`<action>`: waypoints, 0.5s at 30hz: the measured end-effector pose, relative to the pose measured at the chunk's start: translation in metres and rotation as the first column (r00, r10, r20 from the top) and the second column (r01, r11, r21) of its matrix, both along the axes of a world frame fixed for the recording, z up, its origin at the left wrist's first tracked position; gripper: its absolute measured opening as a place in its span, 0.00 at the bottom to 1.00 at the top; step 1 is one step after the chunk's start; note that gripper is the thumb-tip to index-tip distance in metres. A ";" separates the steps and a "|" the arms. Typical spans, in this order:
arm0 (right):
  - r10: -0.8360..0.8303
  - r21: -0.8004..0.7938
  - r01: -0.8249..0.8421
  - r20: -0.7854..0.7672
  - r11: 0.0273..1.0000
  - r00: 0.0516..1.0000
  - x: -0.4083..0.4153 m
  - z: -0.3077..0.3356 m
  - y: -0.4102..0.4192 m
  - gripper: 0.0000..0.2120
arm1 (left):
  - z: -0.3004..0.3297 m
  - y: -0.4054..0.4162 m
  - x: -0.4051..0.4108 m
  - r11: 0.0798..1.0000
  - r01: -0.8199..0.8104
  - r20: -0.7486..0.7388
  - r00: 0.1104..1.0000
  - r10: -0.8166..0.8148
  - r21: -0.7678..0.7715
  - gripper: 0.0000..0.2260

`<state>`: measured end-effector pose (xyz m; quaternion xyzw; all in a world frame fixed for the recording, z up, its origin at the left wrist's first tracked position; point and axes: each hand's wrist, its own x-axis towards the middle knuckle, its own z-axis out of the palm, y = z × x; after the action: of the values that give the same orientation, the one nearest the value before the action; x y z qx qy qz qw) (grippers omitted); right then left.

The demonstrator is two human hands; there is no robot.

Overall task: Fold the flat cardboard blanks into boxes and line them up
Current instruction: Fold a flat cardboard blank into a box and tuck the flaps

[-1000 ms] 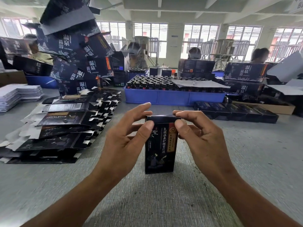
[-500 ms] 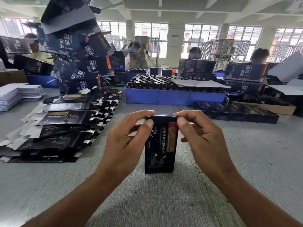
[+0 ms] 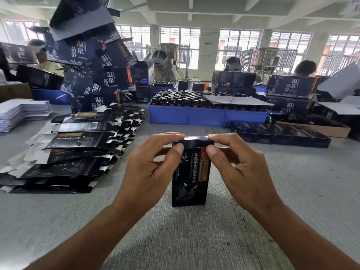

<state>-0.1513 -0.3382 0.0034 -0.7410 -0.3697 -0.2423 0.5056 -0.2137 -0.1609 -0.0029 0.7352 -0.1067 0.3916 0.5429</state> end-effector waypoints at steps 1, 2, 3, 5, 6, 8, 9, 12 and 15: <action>0.016 0.016 -0.015 -0.031 1.000 0.999 0.000 0.000 0.000 0.08 | 0.000 0.000 0.000 1.000 -0.011 -0.005 1.000 0.011 0.011 0.10; 0.024 0.025 -0.023 -0.048 0.999 0.999 0.000 0.000 0.000 0.08 | 0.000 -0.001 0.001 1.000 -0.022 -0.012 1.000 0.022 0.021 0.10; 0.023 0.025 -0.022 -0.048 0.999 0.999 0.000 0.000 0.000 0.08 | 0.000 -0.001 0.002 0.999 -0.032 -0.019 0.999 0.033 0.026 0.09; 0.017 0.016 -0.017 -0.030 1.000 0.999 0.000 0.001 0.001 0.07 | 0.001 -0.001 0.002 0.998 -0.048 -0.023 0.999 0.049 0.035 0.07; 0.014 0.012 -0.014 -0.019 1.000 1.000 0.001 0.001 0.001 0.06 | 0.002 -0.001 0.003 0.998 -0.051 -0.021 0.998 0.052 0.038 0.07; 0.007 0.000 -0.007 0.003 1.000 1.000 0.002 0.001 0.000 0.05 | 0.003 -0.001 0.003 0.999 -0.041 -0.021 0.999 0.041 0.025 0.07; 0.000 -0.007 0.000 0.013 1.000 1.000 0.002 0.001 0.000 0.05 | 0.003 -0.001 0.003 0.999 -0.035 -0.020 0.999 0.036 0.022 0.07; -0.011 -0.017 0.012 0.043 1.000 0.999 0.002 0.001 -0.001 0.05 | 0.003 0.000 0.004 0.998 -0.031 -0.021 0.999 0.032 0.047 0.07; -0.018 -0.025 0.020 0.061 0.999 0.998 0.003 0.002 -0.001 0.06 | 0.005 0.001 0.003 0.996 -0.045 -0.005 0.999 0.045 0.080 0.07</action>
<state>-0.1487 -0.3396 0.0054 -0.7432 -0.3809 -0.2645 0.4824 -0.2102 -0.1601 0.0019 0.7598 -0.1038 0.3967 0.5046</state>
